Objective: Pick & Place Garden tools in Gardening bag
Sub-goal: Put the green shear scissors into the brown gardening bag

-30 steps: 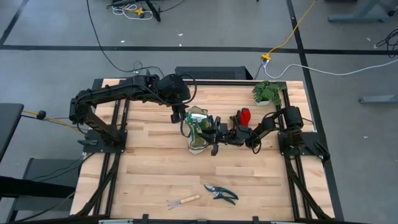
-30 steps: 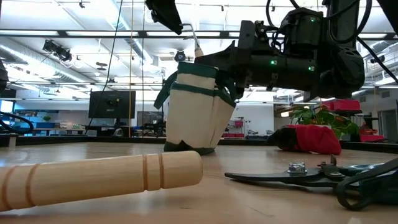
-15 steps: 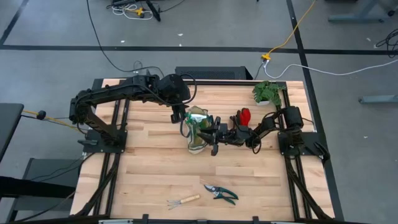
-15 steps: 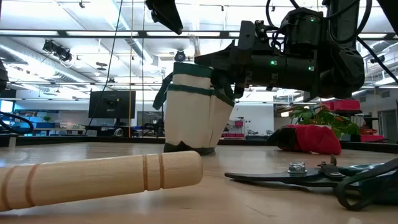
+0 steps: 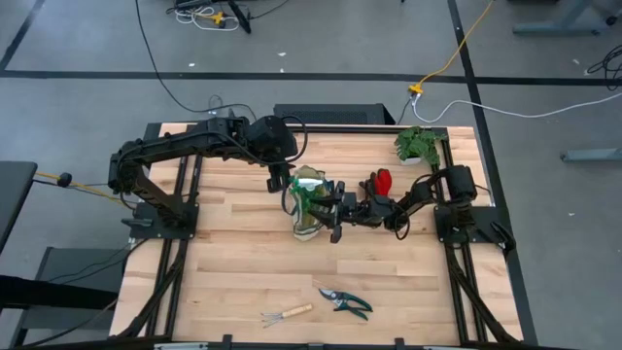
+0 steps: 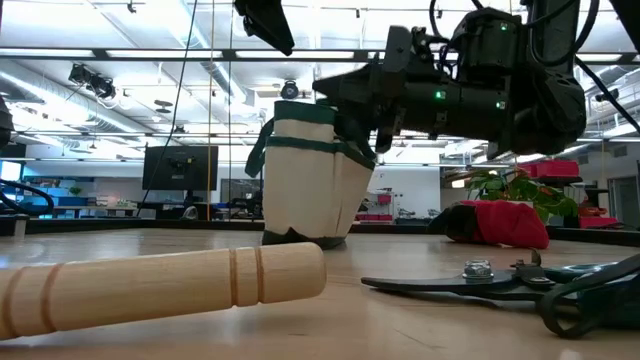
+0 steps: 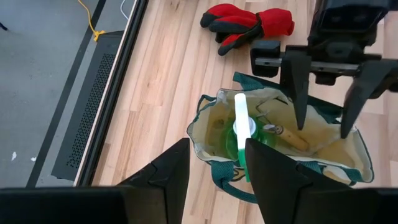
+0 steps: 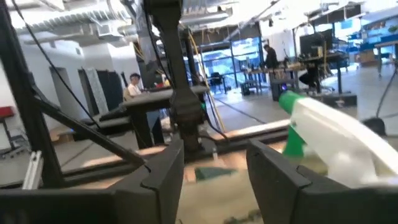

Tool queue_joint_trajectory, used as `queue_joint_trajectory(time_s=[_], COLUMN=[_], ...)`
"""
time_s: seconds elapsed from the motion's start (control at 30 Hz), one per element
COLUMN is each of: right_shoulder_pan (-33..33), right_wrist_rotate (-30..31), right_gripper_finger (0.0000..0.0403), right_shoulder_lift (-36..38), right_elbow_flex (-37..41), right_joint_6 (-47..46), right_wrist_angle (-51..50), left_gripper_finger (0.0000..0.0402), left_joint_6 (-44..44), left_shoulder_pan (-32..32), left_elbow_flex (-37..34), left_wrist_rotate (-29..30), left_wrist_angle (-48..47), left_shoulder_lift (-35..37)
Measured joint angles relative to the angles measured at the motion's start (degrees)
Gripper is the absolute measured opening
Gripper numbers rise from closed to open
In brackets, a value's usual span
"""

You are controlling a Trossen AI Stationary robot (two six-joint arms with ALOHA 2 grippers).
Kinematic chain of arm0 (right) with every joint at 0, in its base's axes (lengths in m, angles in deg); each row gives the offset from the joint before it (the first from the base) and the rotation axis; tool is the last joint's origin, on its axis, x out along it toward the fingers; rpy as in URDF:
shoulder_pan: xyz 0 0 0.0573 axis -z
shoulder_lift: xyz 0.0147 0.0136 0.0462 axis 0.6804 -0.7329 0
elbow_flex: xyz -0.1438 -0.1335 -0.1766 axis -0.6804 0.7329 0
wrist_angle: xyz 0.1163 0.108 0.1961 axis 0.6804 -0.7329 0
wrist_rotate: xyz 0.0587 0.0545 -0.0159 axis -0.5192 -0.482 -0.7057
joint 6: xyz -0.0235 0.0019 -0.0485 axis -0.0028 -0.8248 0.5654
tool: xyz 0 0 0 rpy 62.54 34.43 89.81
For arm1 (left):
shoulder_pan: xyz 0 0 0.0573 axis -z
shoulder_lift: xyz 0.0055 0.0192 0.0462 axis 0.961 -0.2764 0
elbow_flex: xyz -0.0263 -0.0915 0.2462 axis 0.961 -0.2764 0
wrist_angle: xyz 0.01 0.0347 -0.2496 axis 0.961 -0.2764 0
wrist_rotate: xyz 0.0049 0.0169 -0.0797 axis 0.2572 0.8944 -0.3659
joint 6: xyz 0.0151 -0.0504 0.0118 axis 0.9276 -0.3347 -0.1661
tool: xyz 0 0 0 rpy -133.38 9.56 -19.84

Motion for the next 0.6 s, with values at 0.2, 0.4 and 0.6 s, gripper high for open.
queue_joint_trajectory(time_s=[0.2, 0.4, 0.6], right_shoulder_pan=[-0.57, -3.01, -5.92], right_wrist_rotate=[-3.36, -3.32, -3.29], right_gripper_finger=[0.0180, 0.0173, 0.0167], right_shoulder_lift=[4.02, 10.42, 19.99], right_elbow_flex=[0.00, 0.00, 0.00], right_joint_6=[1.10, 2.58, 2.09], right_wrist_angle=[-3.49, -19.17, -37.96], left_gripper_finger=[0.0163, 0.0163, 0.0163], left_joint_6=[-0.02, 0.00, 0.03], left_shoulder_pan=[0.01, 0.01, 0.00], left_elbow_flex=[0.00, 0.00, 0.01], left_wrist_rotate=[0.00, 0.00, 0.00], left_wrist_angle=[-0.02, -0.04, -0.04], left_shoulder_lift=[-0.02, -0.01, -0.02])
